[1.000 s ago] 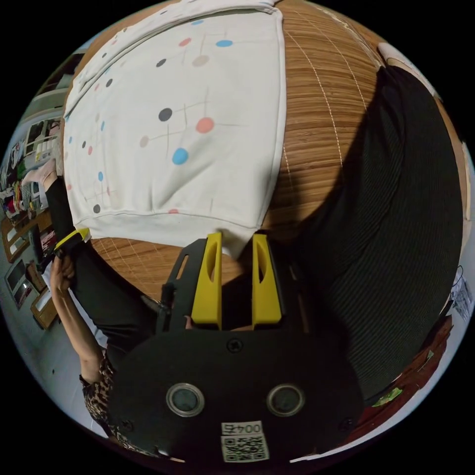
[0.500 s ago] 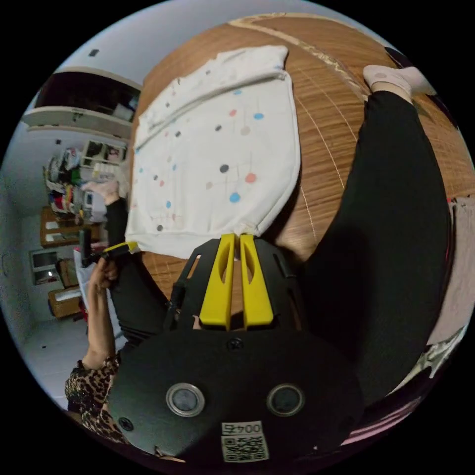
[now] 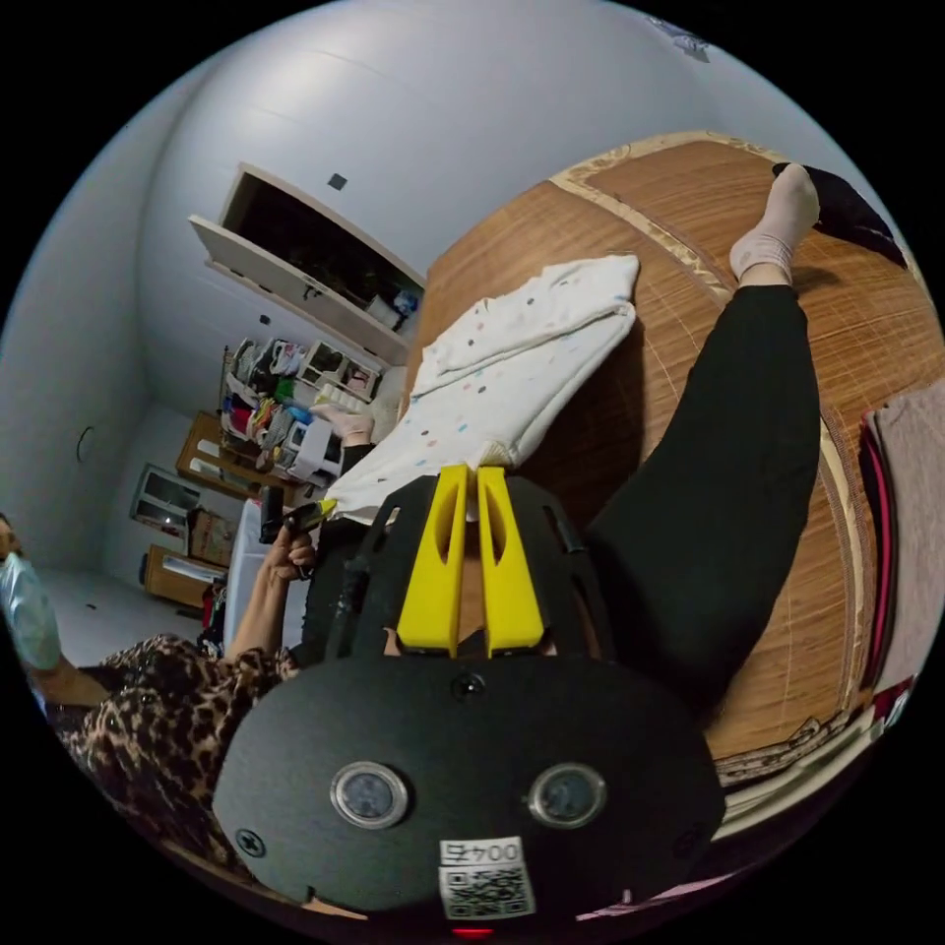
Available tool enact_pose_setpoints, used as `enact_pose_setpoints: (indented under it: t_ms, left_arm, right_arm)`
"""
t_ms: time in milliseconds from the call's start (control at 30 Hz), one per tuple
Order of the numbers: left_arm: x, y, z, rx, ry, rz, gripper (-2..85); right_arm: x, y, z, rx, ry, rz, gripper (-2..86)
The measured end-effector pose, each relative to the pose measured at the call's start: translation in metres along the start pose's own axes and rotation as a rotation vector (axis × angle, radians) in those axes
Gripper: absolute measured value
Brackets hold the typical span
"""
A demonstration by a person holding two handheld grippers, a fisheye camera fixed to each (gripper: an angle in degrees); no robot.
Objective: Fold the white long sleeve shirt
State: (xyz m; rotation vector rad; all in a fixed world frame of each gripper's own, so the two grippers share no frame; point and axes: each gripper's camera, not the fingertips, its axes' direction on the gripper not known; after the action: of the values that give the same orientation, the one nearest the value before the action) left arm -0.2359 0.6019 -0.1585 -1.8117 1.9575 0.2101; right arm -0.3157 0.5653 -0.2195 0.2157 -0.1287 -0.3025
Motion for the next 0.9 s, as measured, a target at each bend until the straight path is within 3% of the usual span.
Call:
enact_pose_setpoints:
  t_ms: [200,333,633,900]
  left_arm:
    - [-0.013,0.057,-0.04,0.005,0.101,-0.07,2.7]
    - [-0.023,0.061,-0.061,0.11,0.231,-0.111,2.9]
    - [-0.019,-0.023,-0.098,0.246,0.335,-0.074,2.6]
    - [-0.031,-0.13,-0.101,0.296,0.288,-0.081,2.6]
  right_arm:
    - [-0.013,0.03,-0.038,-0.035,-0.066,-0.016,1.7]
    - [-0.003,0.025,-0.052,0.024,-0.144,0.046,1.7]
    - [0.005,-0.054,-0.078,0.153,-0.215,0.035,1.9]
    - [0.028,-0.162,-0.066,0.173,-0.185,0.034,2.2]
